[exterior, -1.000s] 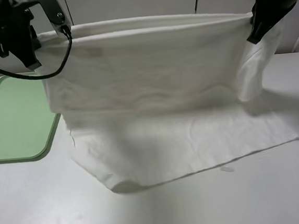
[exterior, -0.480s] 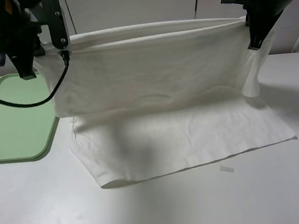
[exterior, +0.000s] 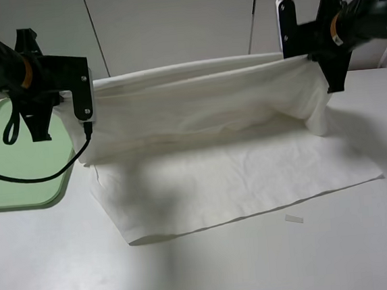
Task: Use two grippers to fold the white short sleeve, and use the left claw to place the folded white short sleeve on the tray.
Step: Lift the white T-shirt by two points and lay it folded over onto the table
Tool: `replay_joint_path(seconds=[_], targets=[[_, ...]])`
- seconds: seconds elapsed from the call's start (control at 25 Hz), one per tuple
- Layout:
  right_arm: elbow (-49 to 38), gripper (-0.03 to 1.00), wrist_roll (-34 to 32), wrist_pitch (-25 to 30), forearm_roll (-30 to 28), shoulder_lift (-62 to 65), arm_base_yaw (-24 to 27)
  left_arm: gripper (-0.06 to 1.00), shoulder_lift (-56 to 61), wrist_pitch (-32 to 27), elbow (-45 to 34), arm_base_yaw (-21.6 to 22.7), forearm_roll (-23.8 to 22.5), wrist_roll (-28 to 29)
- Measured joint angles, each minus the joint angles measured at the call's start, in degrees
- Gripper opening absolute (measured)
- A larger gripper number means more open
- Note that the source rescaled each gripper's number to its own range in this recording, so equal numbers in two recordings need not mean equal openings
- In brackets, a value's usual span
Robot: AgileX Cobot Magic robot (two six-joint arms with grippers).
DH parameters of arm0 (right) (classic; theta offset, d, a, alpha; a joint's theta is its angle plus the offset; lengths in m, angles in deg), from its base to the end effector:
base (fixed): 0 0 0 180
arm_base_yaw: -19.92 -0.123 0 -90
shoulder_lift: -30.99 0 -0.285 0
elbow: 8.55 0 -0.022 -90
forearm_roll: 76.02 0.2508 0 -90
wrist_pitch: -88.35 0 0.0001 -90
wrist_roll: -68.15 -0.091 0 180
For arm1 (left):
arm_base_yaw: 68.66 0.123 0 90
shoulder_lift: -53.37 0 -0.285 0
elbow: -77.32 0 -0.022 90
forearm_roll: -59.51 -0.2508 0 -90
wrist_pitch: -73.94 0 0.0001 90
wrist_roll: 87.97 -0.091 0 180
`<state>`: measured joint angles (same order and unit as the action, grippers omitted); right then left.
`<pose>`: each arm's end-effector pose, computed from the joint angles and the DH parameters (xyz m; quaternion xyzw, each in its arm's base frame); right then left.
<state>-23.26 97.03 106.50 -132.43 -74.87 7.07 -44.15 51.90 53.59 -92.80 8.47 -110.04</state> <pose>0.3674 0.0595 0.2310 -0.6380 0.6394 -0.3365 0.2663 0.3066 -0.1082 0.2321 0.6379 0.6591 0.2740 0.2892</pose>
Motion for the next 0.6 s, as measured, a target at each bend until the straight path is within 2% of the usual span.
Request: replay_joint_path(seconds=[0.08,0.16,0.24,0.32,0.4,0.6], targets=[[-4.55,0.0,-0.49,-2.74,-5.15,-0.14,0.0,0.0,0.0,1.14,-2.52,0.0,-4.47,3.97],[-6.18,0.0,-1.16,-3.69,-7.11,-0.22,0.0,0.0,0.05,1.36,-3.87,-0.24,-7.04,5.69],[-9.78,0.0,-3.68,-5.38,-12.0,-0.22,0.0,0.0,0.05,0.75,-6.02,-1.91,-10.67,6.74],[-12.02,0.0,-5.56,-5.6,-16.05,-0.22,0.0,0.0,0.05,0.0,-7.95,-4.06,-12.63,6.56],[-12.96,0.0,-6.07,-5.4,-17.69,-0.22,0.0,0.0,0.05,-0.13,-10.13,-6.65,-13.94,6.23],[-17.22,0.0,-6.65,-2.89,-26.19,-0.22,0.0,0.0,0.05,-0.13,-12.99,-11.01,-14.74,6.17]])
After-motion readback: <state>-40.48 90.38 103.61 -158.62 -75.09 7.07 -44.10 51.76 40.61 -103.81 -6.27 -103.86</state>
